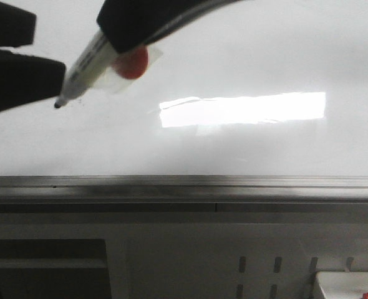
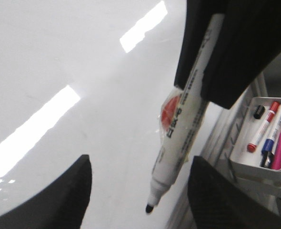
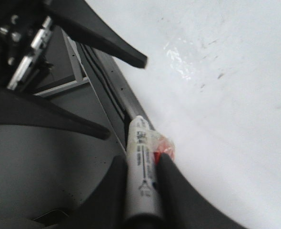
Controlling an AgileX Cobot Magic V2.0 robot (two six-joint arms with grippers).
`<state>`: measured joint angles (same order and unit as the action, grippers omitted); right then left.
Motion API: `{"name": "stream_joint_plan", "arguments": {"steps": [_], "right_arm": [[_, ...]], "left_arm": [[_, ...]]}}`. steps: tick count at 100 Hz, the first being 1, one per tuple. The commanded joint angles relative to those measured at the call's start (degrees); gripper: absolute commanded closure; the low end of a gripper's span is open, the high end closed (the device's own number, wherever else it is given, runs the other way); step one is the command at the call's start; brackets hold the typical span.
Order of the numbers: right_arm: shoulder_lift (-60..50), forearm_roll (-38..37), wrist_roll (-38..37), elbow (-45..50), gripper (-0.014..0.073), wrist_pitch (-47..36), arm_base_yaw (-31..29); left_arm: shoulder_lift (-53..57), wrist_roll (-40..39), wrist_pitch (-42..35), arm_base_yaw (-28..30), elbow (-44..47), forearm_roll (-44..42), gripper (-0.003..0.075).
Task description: Write number 4 on whiteboard
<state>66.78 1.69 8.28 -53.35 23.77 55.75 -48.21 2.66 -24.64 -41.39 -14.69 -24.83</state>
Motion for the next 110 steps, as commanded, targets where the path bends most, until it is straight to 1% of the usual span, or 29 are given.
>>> {"name": "stream_joint_plan", "arguments": {"steps": [1,10,17,25,31,42,53,57,71,82,110], "right_arm": [[-1.4,-1.7,0.3,-6.0,0.0659,1.0,-2.0],[-1.4,-1.7,0.3,-9.1,0.0659,3.0,-3.5],[-1.0,-2.0,0.3,-10.9,0.0659,5.0,-4.6],[0.8,-2.0,0.3,-12.8,0.0659,7.7,-5.3],[2.2,-2.6,0.3,-13.9,0.0659,7.7,-5.3],[4.3,-4.4,0.3,-14.8,0.0659,4.7,-5.3],[5.8,-8.2,0.3,-15.5,0.0659,2.6,-5.3],[6.5,-9.5,0.3,-16.0,0.0659,2.8,-5.5],[9.6,-9.5,0.3,-18.6,0.0659,5.5,-6.5],[11.5,-9.6,0.3,-19.7,0.0659,5.3,-6.9],[13.5,-9.4,0.3,-19.8,0.0659,7.3,-7.6]], "left_arm": [[4.0,-0.6,0.8,1.4,-1.4,1.9,0.0302],[7.9,-0.6,7.8,3.1,-1.4,2.5,0.0302],[10.1,-0.6,9.9,4.6,-1.4,3.8,0.0302],[11.8,-0.6,10.0,6.2,-1.4,5.8,0.0302],[12.5,-0.6,9.6,7.3,-1.4,6.8,0.0302],[12.5,-0.6,9.7,9.1,-1.4,8.1,0.0302],[12.5,-0.6,9.7,10.1,-1.4,8.2,0.0302],[12.5,-0.6,9.6,10.2,-1.4,8.2,0.0302],[12.5,-0.6,9.2,10.2,-1.4,8.2,0.0302],[12.5,-0.6,9.2,10.2,-1.4,8.2,0.0302],[12.5,-0.6,9.2,10.2,-1.4,8.2,0.0302]]}}
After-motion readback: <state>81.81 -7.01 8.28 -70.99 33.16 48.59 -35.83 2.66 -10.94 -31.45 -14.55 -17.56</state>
